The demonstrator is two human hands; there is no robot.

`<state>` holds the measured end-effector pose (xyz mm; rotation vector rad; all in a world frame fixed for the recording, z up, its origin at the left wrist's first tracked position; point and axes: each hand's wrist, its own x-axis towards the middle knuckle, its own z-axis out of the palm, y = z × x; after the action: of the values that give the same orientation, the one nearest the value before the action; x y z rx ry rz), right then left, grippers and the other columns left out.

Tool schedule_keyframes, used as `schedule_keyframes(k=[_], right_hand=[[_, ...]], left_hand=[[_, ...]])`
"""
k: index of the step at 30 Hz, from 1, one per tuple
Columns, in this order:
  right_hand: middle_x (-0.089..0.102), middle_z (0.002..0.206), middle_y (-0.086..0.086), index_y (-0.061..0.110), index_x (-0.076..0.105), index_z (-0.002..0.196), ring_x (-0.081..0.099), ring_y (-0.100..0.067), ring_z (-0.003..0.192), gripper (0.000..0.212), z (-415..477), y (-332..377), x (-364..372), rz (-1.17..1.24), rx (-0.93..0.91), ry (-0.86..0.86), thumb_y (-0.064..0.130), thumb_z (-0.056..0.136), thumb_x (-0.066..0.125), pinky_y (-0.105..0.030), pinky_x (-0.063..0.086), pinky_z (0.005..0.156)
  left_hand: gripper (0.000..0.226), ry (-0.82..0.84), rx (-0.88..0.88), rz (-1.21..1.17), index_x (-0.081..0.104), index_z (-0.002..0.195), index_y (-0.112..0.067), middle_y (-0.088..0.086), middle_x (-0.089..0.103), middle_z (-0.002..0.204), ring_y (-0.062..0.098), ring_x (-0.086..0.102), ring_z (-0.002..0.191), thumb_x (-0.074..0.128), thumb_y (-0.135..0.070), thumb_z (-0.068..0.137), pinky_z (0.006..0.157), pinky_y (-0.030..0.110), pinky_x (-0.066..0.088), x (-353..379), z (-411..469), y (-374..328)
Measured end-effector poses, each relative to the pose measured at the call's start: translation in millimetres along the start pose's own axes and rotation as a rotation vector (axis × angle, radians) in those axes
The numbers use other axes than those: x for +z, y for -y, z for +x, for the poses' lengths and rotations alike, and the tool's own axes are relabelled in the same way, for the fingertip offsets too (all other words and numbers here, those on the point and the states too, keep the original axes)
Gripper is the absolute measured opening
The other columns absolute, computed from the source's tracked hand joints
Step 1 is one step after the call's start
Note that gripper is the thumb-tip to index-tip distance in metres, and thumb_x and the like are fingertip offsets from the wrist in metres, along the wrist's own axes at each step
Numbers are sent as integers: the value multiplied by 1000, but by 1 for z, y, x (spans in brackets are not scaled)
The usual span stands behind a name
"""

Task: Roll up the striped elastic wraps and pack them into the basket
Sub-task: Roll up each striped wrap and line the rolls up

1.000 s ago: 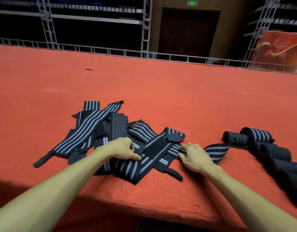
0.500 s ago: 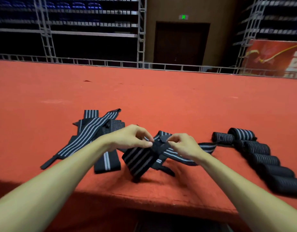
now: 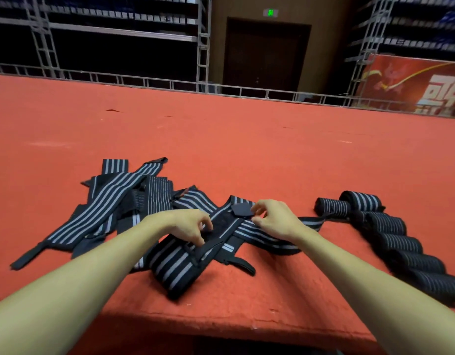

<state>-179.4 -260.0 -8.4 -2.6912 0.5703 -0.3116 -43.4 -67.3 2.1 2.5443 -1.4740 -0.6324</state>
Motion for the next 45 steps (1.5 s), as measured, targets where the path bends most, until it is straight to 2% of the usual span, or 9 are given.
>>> schedule_keyframes(k=[4,7,13,19,24,30,36,42,45], right_hand=[[48,133,-8,16,47,135,46,-26,124,51,35,-5,18,-105,-42,36,25,87,61,-38,38,105],[43,142,-5,19,41,141,42,-26,130,57,55,-11,33,-134,-51,103,30,89,63,-40,36,107],[53,115,-9,11,49,113,54,-31,106,20,56,-10,34,-215,-95,-26,23,97,49,-41,45,86],[53,113,-7,9,47,113,54,-26,102,26,35,5,-29,193,-34,-270,22,93,58,-38,44,87],[64,100,2,15,58,106,65,-18,83,28,-7,18,-97,592,-31,-432,24,84,72,-37,58,69],[70,99,-9,13,59,105,66,-19,81,29,-59,23,-164,800,-87,-516,24,83,73,-29,50,53],[54,75,-2,15,50,79,49,-10,57,27,-91,16,-198,724,-104,-572,18,80,77,-19,41,41],[60,66,2,18,54,72,53,-11,59,23,-99,-6,-202,541,-85,-518,17,83,74,-28,44,56],[64,69,-2,19,54,74,55,-13,60,20,-95,-16,-194,466,-56,-488,18,86,70,-30,47,56]], left_hand=[[64,-89,-127,25,43,131,-12,8,44,131,23,52,114,67,-46,82,102,38,42,7,26,13],[65,-114,-146,-50,45,120,-13,3,54,121,20,54,106,69,-55,77,94,37,46,13,36,16],[66,-105,-92,-229,44,117,-11,-4,53,96,12,53,89,82,-39,70,81,28,47,11,18,11],[32,34,90,-517,45,90,-16,1,42,80,13,39,69,76,-19,80,52,22,33,-4,-19,-19],[40,166,321,-667,54,119,-2,15,63,119,27,61,110,67,4,81,99,45,47,-25,-51,-69],[36,90,407,-936,59,118,-14,7,66,112,27,60,106,67,-13,83,95,48,42,-36,-82,-141],[29,-49,447,-1181,58,121,-7,18,63,122,35,55,110,56,-17,94,93,50,42,-27,-89,-192],[22,183,450,-1097,62,112,-12,10,65,106,25,59,92,60,-15,91,73,31,50,-8,-81,-209],[29,285,406,-1096,62,116,-12,6,69,109,21,66,94,49,-31,97,82,37,54,6,-68,-209]])
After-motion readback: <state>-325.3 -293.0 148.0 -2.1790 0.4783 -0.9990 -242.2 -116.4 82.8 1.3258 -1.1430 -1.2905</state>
